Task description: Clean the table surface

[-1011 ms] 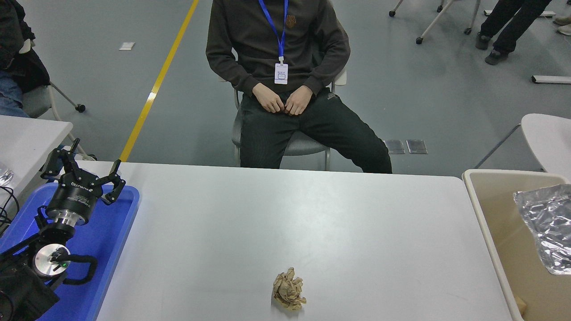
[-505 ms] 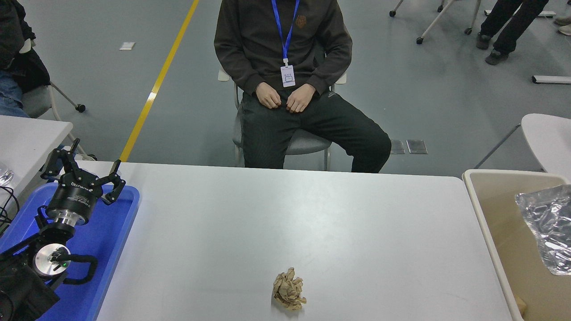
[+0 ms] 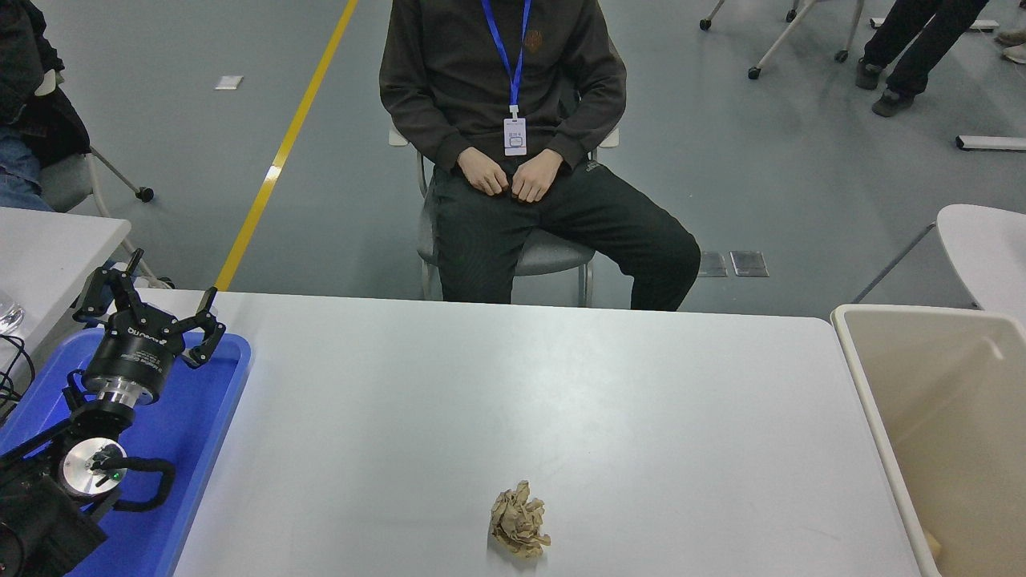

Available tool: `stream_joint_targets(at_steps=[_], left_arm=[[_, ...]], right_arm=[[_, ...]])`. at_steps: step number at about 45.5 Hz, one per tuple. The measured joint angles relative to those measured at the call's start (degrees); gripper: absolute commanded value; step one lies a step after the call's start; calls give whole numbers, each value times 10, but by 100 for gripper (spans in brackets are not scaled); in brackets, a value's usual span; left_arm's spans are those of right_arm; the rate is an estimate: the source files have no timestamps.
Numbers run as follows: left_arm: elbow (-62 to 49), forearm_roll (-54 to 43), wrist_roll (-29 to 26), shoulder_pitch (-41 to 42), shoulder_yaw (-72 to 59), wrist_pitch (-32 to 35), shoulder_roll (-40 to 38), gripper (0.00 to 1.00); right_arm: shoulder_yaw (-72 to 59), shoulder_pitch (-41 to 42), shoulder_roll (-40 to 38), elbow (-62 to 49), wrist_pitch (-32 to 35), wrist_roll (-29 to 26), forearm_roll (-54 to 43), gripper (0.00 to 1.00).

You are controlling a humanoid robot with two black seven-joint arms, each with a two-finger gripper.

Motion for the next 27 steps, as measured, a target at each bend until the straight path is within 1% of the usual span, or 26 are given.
stream_joint_targets(at_steps=[14,27], left_arm=[[0,0,0,0,0,0,0,100],[0,0,0,0,-1,0,0,100]], right_arm=[[0,-3,1,-14,-3,1,27,100],[0,-10,14,-56,-4,5,113,100]])
